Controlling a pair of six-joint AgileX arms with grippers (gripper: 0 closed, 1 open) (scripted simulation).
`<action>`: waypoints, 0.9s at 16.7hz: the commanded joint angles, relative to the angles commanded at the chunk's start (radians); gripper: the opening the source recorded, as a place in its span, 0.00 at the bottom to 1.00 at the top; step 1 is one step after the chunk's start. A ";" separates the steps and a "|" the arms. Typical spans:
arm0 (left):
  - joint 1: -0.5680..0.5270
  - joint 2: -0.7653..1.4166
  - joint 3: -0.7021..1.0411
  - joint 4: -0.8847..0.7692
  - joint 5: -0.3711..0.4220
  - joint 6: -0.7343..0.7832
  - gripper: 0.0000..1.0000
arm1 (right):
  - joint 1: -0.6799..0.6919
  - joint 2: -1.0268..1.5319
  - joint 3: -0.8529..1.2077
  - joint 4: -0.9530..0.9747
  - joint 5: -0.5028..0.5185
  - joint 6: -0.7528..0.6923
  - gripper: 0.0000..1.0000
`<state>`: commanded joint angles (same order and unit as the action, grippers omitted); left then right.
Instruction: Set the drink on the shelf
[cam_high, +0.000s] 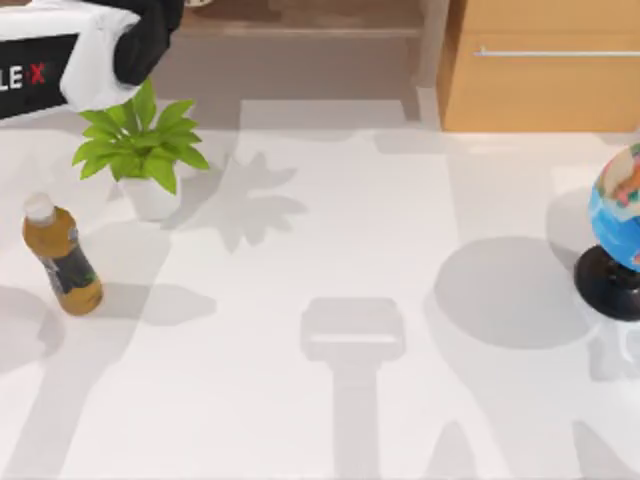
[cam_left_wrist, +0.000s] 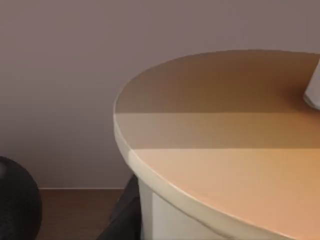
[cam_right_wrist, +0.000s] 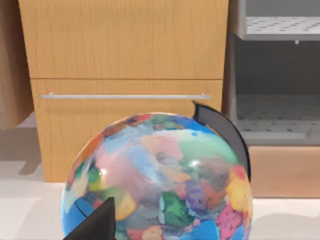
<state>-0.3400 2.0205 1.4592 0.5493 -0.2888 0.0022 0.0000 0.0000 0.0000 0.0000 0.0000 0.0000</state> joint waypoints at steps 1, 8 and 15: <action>0.000 0.000 0.000 0.000 0.000 0.000 0.08 | 0.000 0.000 0.000 0.000 0.000 0.000 1.00; 0.000 0.000 0.000 0.000 0.000 0.000 0.60 | 0.000 0.000 0.000 0.000 0.000 0.000 1.00; 0.000 0.000 0.000 0.000 0.000 0.000 1.00 | 0.000 0.000 0.000 0.000 0.000 0.000 1.00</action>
<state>-0.3400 2.0205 1.4592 0.5493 -0.2888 0.0022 0.0000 0.0000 0.0000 0.0000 0.0000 0.0000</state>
